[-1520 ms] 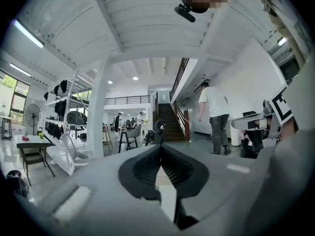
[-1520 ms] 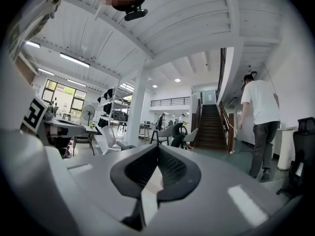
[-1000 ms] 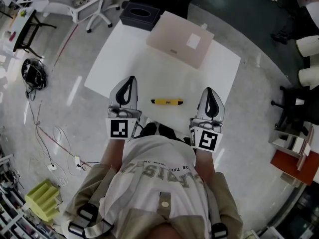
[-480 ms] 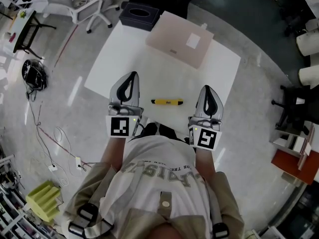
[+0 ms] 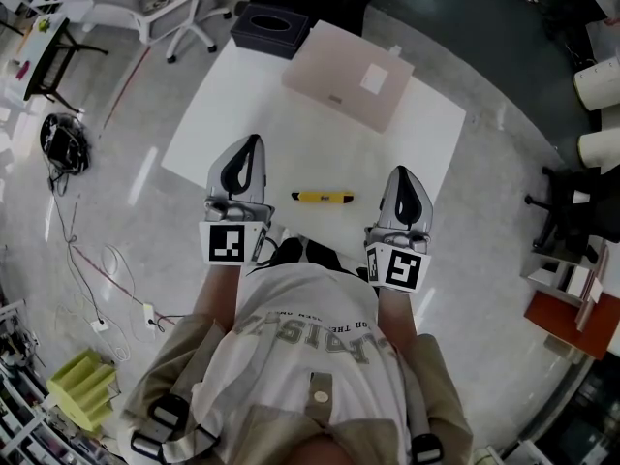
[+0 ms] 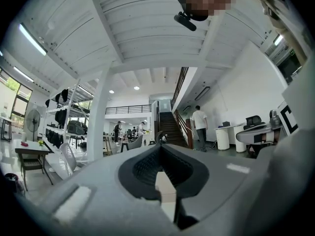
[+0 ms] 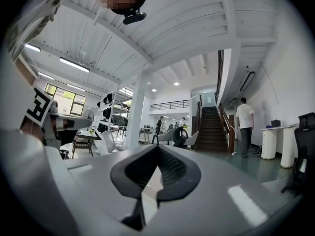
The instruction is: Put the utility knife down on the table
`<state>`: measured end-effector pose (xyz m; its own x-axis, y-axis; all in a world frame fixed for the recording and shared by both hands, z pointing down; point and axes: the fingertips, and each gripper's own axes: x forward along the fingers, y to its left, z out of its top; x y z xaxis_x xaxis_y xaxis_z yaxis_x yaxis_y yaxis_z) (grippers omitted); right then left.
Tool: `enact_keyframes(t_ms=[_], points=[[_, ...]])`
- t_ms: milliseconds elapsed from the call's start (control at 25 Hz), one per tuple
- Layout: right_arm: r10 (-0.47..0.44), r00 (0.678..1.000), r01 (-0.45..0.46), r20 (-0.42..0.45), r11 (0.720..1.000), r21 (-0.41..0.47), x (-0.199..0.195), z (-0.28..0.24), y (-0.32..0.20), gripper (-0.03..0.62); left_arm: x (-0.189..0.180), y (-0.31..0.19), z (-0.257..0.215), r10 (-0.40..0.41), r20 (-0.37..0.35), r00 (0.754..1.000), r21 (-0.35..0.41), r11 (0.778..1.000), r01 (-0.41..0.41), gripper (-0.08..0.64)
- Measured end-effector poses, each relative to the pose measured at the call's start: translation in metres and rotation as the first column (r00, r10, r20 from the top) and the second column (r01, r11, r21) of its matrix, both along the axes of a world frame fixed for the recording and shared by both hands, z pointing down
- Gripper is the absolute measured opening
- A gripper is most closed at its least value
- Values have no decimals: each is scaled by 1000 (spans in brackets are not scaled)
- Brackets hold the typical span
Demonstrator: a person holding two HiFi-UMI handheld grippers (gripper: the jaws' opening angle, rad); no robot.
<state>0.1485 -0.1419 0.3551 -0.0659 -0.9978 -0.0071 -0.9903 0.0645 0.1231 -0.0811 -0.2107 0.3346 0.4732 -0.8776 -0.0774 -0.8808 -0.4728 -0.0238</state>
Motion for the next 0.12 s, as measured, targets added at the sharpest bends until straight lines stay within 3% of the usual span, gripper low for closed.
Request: enact_keyframes(t_ms=[120], points=[[0, 1000, 0, 7, 1000, 2, 1, 2, 2, 0, -1, 1, 3, -5, 2, 1000, -1, 1000, 5, 14]])
